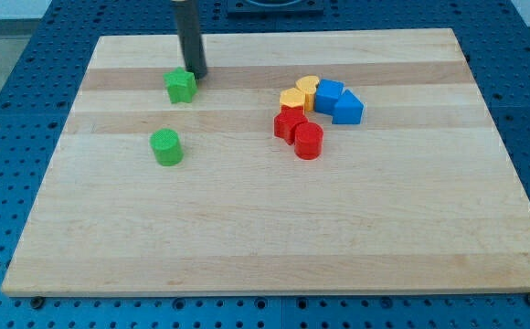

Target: Slide the green star close to the green circle

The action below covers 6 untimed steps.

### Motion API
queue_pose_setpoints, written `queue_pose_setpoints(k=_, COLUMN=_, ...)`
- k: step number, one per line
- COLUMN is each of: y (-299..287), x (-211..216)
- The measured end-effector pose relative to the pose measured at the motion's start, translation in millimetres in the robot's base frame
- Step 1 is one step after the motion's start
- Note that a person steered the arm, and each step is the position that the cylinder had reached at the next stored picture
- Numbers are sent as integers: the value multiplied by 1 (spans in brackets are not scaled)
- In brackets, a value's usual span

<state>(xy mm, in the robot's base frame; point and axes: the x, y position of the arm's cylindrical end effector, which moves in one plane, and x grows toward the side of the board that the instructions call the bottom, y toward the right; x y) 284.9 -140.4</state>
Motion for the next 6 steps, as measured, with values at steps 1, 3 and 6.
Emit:
queue_pose_setpoints(k=1, y=-25, x=3)
queue_pose_setpoints(k=3, y=-46, x=38)
queue_pose_setpoints(k=6, y=-4, x=56)
